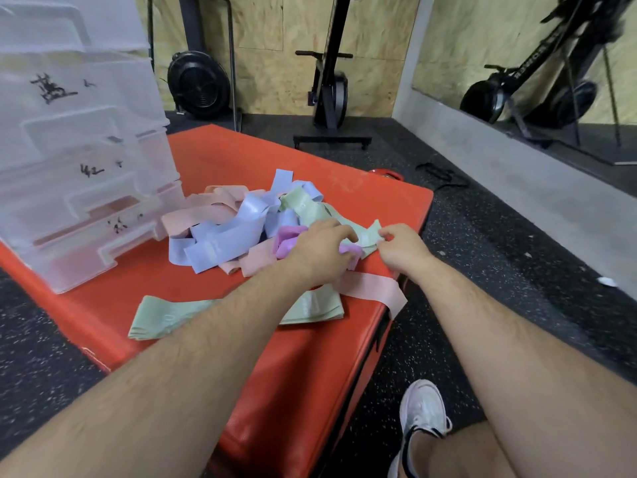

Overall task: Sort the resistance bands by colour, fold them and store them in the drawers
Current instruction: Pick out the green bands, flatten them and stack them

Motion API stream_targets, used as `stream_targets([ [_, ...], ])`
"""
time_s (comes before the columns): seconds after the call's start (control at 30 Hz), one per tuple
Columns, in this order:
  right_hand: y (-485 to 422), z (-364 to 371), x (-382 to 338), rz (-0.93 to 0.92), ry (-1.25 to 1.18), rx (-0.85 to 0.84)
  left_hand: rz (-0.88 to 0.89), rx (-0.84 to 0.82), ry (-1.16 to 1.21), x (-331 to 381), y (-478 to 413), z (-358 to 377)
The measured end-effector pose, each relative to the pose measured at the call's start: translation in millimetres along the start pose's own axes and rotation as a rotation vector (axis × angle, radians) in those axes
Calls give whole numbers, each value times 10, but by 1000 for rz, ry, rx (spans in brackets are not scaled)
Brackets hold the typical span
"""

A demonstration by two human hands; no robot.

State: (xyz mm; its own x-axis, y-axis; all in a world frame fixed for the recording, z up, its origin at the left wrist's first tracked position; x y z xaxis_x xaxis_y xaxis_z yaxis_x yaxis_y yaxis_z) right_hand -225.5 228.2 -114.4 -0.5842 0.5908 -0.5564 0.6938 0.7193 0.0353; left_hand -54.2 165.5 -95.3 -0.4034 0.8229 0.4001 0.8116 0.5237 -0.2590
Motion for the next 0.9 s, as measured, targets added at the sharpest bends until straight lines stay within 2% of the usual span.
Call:
stream_targets([
  [0.13,43,-270,-140,-154,-258,143,-41,22,34,-55,41,-71],
  [0.23,186,-536,-385,-326,-399,225,-29,171,164,-51,69,-260],
  [0.37,519,-735,-759,-569,-468,195,43,469,271,20,165,-727],
  [0.5,761,-658,-986,-689,-472,120,158,486,225,33,299,-1006],
  [0.7,948,-433,-1222,-671,-542,39,154,423,-54,-142,521,-1163],
  [0.8,973,-227,-1336,-544,-676,-93,88,454,-32,-268,662,-1277],
  [0.9,1001,8,-1498,-512,-710,-204,20,477,21,-389,817,-1388],
])
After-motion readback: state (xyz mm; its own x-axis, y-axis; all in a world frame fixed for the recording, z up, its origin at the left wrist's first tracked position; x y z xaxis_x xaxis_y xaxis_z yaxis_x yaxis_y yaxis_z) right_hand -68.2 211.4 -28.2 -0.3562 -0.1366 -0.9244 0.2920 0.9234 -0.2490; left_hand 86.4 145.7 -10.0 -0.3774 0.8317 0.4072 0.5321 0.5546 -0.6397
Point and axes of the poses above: each hand's wrist, its own y-axis away from the middle knuckle, its own z-axis out of the palm, x = y × z, the point moved 3 cm from there along -y, towards the middle knuckle, and after that the axes turned 7 degrees about z, right-handed, at the moved point
